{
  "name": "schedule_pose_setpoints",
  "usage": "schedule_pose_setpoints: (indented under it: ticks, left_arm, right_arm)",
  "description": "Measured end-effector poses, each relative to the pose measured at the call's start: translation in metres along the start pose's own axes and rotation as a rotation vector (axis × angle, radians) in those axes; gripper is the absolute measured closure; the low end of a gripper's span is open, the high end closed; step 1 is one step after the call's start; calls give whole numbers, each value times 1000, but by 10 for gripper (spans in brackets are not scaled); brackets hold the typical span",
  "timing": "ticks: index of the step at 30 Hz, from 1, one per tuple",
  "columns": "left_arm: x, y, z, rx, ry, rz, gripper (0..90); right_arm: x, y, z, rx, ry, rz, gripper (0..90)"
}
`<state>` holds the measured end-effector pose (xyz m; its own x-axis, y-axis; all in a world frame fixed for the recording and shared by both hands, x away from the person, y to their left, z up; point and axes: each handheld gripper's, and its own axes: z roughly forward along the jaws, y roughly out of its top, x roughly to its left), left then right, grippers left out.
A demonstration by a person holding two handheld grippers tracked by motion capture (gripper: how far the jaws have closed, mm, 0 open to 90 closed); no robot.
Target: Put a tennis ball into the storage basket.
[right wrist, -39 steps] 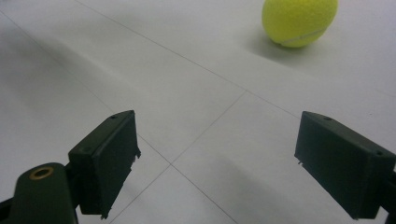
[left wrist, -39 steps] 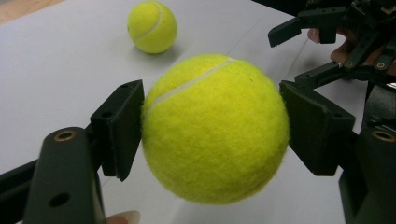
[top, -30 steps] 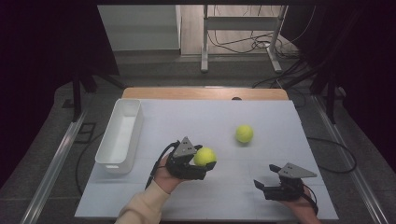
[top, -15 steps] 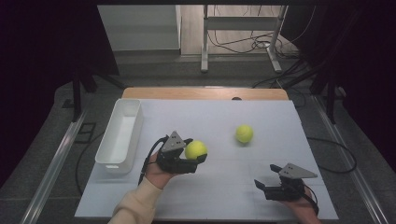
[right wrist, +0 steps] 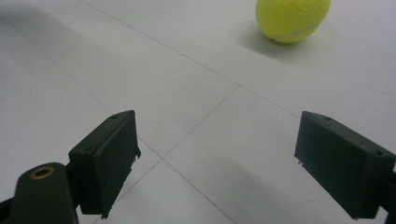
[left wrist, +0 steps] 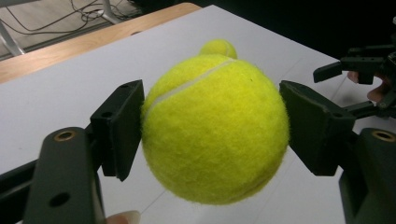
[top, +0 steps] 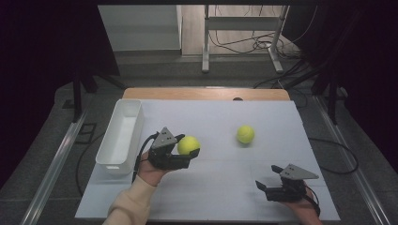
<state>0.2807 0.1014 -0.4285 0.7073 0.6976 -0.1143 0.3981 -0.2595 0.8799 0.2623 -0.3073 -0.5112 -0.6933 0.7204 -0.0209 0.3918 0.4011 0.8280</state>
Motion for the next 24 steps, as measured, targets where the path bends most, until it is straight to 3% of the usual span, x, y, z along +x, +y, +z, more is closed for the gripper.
schedule_pose_setpoints:
  ticks: [24]
  left_arm:
    - [24,2,-25,-49,68,-45,268]
  right_arm:
    - [0,0,1,10,-3,-3,140]
